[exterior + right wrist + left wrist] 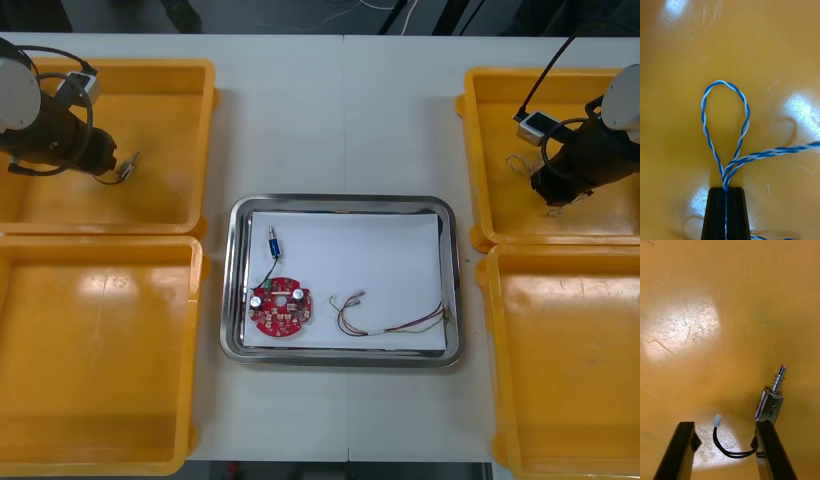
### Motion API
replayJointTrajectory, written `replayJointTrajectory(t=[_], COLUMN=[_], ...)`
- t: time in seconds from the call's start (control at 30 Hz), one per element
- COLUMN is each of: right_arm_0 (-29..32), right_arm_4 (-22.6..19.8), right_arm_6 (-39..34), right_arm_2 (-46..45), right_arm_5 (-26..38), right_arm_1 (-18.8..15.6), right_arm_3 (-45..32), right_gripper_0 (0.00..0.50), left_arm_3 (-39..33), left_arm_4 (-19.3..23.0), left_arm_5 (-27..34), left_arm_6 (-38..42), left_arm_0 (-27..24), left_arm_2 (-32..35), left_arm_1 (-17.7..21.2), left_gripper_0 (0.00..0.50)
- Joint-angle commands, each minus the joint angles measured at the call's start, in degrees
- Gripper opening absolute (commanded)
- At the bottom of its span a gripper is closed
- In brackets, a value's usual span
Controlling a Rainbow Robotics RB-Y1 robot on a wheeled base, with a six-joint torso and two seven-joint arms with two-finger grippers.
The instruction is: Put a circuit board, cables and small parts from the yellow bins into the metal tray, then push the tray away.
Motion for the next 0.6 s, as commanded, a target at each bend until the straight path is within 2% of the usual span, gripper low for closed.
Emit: replayJointTrajectory(t=[0.03,0.27,0.6], right_arm_0=[1.83,1.75,1.75], right_arm_4=[-0.15,0.29,1.43], right_arm_6=[1.72,2.07,1.8], right_arm_2=[-1.98,-6.55,-15.78], right_arm_5=[-0.64,5.51,21.77], right_arm_1=[1.35,1.35,1.35], right_arm_3=[-2.33,-9.01,-18.32], right_gripper_0=[0.0,0.0,0.0], left_arm_3=[-1.66,-1.66,-8.17], left_arm_4=[0.84,0.84,0.93], left_arm_5=[0.23,0.93,8.93], left_arm_6=[-0.76,-1.11,-1.2], left_arm_0=[0.35,0.35,0.08], left_arm_2=[0.65,1.79,4.52], left_arm_1=[2.78,2.78,2.78], left_gripper_0=[0.5,0.5,0.5])
